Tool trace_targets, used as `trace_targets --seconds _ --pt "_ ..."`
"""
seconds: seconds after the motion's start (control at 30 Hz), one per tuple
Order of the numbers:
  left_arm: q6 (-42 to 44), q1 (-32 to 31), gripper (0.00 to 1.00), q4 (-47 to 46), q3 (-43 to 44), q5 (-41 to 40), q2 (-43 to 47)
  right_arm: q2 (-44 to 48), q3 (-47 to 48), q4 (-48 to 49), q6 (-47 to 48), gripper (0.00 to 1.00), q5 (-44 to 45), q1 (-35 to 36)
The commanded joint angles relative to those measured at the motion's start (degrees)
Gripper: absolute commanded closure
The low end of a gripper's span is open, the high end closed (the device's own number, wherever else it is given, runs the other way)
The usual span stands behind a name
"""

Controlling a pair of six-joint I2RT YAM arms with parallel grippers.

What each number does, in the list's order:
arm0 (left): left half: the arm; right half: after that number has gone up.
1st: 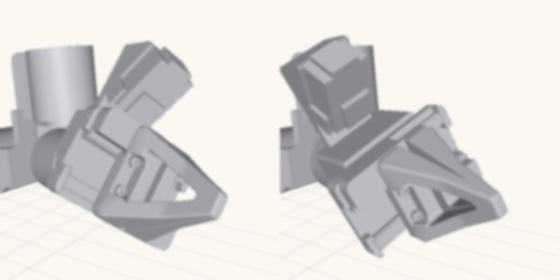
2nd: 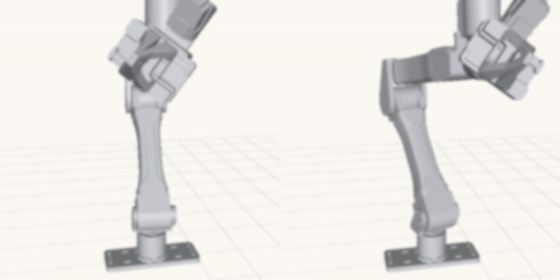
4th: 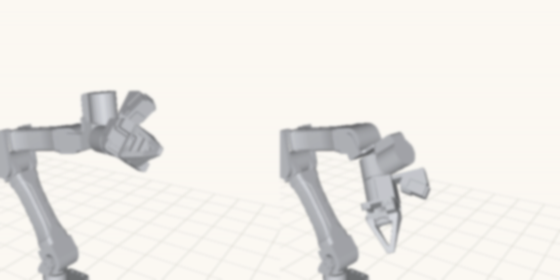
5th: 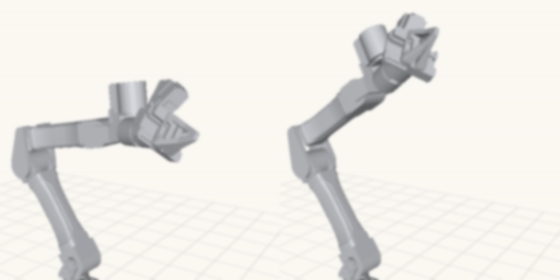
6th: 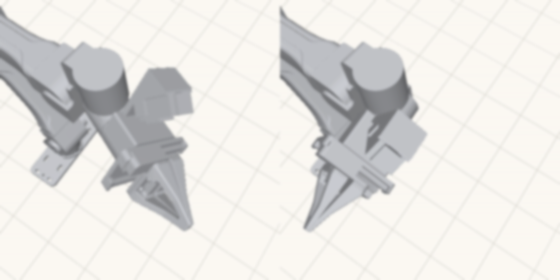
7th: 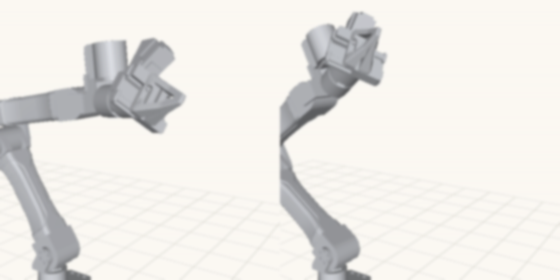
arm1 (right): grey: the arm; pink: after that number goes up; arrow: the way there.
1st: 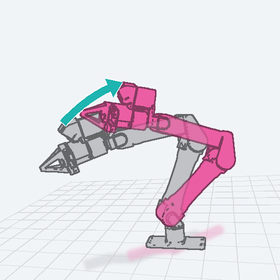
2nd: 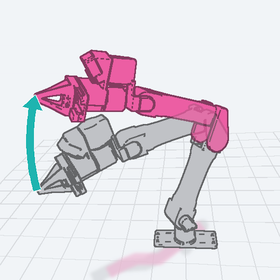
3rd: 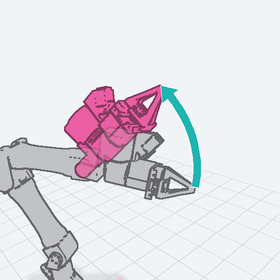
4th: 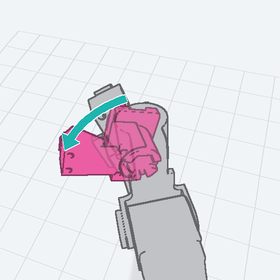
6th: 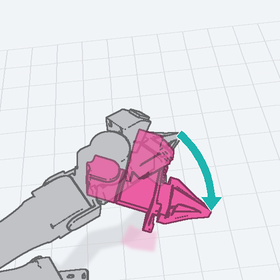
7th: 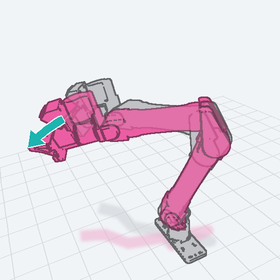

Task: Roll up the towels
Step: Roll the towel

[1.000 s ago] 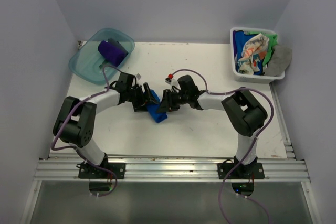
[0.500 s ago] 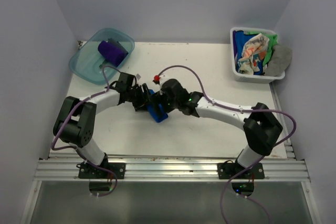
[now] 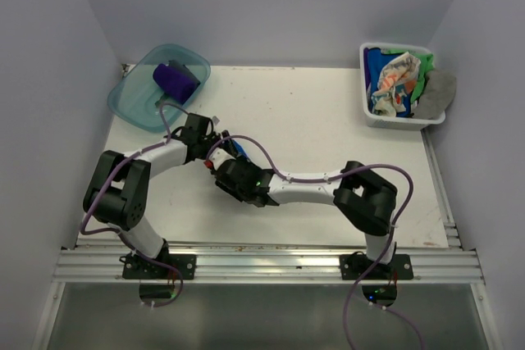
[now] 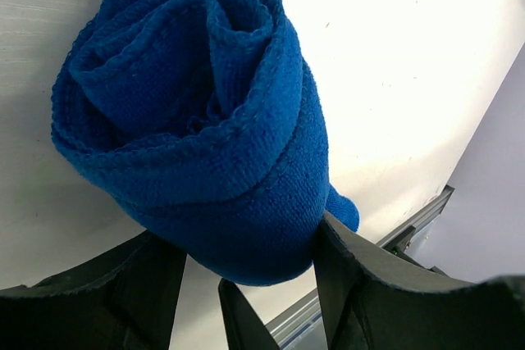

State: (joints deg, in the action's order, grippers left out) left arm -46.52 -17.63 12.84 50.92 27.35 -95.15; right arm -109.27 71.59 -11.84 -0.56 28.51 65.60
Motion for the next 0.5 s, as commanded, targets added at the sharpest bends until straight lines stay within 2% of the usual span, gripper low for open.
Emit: trace_targets --seconds 0.0,0.07,0.1,0.13,0.27,0.47 --pt "-0.4 0.4 0.37 0.7 1.6 -0.7 -0.1 -0.2 0.6 3.0 2.1 0.36 6.4 -0.2" --pt "-0.1 0.5 0.33 1.1 1.8 -0.7 0.0 0.4 -0.1 4.2 1.8 0.48 6.3 -0.2" --pt "0.1 0.5 0.19 1.4 2.0 -0.7 0.1 1.4 -1.3 5.4 1.3 0.62 4.7 -0.4" --pt "0.1 0.5 0.19 1.4 2.0 -0.7 0.1 1.4 -1.3 5.4 1.0 0.62 4.7 -0.4" --pt "0.5 0.6 0.08 1.7 2.3 -0.8 0.2 4.8 -3.5 7.3 -2.3 0.69 -0.8 -2.1" --pt "0.5 0.6 0.05 1.0 1.8 -0.1 -0.4 8.2 -7.2 9.7 -6.4 0.71 -9.7 -5.5"
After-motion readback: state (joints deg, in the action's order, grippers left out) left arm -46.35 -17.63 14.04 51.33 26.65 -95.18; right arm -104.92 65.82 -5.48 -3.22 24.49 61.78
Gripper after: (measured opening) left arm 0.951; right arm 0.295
